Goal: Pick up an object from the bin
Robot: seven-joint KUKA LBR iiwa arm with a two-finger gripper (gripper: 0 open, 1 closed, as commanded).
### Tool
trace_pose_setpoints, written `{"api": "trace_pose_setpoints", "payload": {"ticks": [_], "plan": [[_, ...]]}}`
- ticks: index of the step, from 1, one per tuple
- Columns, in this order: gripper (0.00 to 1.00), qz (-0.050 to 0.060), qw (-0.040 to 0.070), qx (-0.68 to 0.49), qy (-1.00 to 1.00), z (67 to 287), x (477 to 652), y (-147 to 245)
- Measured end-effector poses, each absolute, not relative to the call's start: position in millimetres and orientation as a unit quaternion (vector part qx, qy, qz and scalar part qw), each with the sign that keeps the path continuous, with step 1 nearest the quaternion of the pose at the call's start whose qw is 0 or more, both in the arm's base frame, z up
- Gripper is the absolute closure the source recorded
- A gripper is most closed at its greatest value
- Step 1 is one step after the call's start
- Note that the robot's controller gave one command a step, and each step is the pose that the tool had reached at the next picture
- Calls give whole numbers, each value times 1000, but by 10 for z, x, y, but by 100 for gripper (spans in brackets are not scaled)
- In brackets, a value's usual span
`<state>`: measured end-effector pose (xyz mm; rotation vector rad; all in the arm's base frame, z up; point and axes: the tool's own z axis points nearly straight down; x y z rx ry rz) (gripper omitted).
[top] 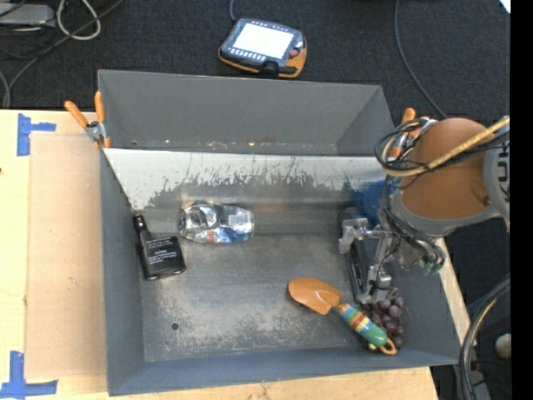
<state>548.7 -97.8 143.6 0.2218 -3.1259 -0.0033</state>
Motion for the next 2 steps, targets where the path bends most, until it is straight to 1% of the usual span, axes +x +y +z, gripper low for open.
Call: {"api": "trace_pose_setpoints", "payload": {"ticks": [1, 2], "plan": [[0, -1, 2, 4, -1000, 1422, 5647, -778], [0, -3, 2, 189, -982, 989, 4844, -644]]}}
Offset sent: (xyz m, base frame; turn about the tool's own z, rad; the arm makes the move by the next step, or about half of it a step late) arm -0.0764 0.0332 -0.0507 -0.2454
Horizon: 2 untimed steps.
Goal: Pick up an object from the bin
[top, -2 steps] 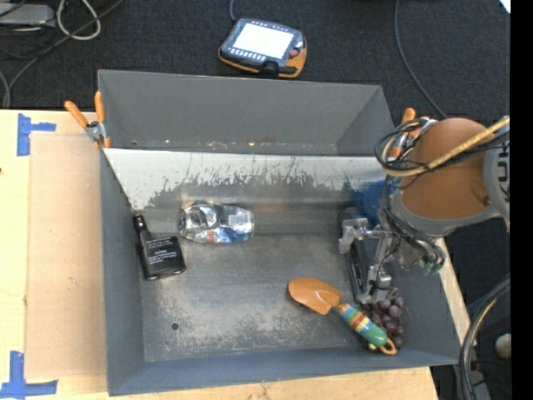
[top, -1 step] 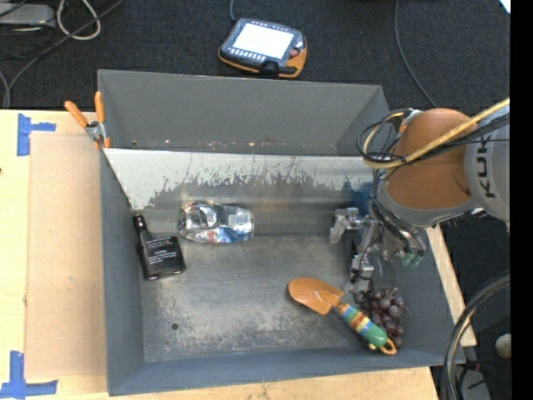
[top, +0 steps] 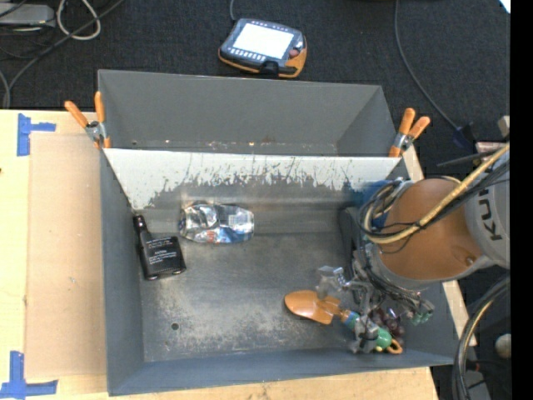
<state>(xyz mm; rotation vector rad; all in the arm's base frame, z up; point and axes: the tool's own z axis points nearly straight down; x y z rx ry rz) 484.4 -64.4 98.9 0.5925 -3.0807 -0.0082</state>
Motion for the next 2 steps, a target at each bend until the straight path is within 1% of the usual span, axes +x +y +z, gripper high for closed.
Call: {"api": "trace_pose_setpoints", "payload": {"ticks": [1, 2], "plan": [[100, 0, 1, -82, -997, 679, 5043, -345], [100, 0, 1, -82, -997, 679, 5045, -344]]}}
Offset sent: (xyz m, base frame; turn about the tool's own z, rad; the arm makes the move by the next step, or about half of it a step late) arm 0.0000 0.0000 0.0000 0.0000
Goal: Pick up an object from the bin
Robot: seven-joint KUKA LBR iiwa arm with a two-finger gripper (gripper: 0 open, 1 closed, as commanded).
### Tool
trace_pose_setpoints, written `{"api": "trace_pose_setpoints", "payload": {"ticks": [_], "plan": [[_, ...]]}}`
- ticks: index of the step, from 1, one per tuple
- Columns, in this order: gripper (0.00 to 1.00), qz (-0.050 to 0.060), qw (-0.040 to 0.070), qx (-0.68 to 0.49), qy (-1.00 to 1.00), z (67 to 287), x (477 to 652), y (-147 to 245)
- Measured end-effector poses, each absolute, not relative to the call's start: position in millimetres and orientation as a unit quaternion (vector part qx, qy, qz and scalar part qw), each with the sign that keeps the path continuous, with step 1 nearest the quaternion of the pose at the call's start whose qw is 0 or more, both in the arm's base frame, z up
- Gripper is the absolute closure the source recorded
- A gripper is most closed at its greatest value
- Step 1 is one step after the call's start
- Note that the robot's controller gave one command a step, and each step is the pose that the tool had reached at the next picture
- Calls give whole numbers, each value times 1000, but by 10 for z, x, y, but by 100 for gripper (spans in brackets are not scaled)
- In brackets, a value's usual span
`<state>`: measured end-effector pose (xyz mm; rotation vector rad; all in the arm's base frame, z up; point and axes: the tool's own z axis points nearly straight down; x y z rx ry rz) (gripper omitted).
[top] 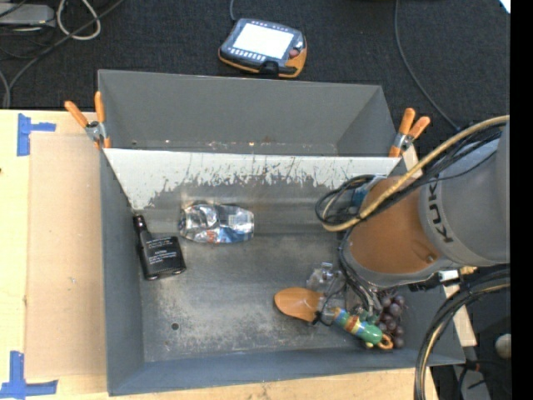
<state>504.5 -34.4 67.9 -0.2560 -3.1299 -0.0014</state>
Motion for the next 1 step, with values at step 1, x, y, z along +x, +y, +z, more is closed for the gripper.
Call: {"api": "trace_pose_setpoints", "payload": {"ticks": [1], "plan": [[100, -1, 0, -74, -997, 1502, 5224, -282]]}}
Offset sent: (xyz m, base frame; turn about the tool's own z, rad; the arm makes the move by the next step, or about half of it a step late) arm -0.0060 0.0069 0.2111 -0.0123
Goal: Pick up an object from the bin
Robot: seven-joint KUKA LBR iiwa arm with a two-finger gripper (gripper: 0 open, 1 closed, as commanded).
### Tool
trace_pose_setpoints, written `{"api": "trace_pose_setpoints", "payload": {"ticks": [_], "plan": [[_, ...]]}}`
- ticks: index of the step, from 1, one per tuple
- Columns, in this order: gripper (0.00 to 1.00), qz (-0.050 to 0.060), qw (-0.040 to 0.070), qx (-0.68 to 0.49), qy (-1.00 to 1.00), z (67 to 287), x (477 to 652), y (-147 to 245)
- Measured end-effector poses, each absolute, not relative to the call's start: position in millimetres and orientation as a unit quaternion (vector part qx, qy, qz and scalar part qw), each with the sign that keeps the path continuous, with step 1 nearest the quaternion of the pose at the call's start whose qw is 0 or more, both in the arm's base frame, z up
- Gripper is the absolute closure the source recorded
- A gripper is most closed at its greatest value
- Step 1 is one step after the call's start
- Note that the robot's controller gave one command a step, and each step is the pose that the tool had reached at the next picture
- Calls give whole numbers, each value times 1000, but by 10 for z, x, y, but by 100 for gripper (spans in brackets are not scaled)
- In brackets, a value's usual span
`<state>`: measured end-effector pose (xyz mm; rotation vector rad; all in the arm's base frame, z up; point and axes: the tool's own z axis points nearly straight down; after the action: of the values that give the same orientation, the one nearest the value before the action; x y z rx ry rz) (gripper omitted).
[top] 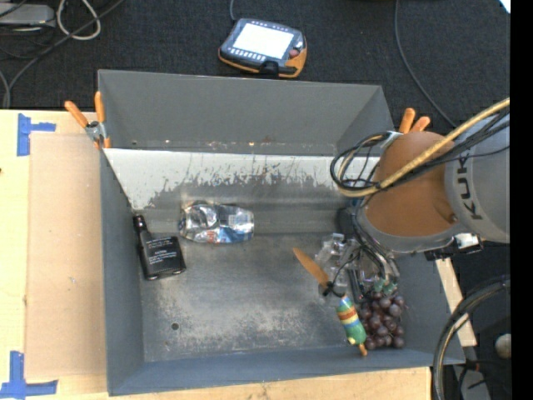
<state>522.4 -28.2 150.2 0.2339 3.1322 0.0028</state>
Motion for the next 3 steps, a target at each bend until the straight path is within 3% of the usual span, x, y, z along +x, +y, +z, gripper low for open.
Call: {"api": "trace_pose_setpoints", "payload": {"ticks": [1, 3], "plan": [[100, 1, -5, 73, 997, 2419, 5054, -275], [100, 1, -3, 55, 998, 3056, 4988, -299]]}}
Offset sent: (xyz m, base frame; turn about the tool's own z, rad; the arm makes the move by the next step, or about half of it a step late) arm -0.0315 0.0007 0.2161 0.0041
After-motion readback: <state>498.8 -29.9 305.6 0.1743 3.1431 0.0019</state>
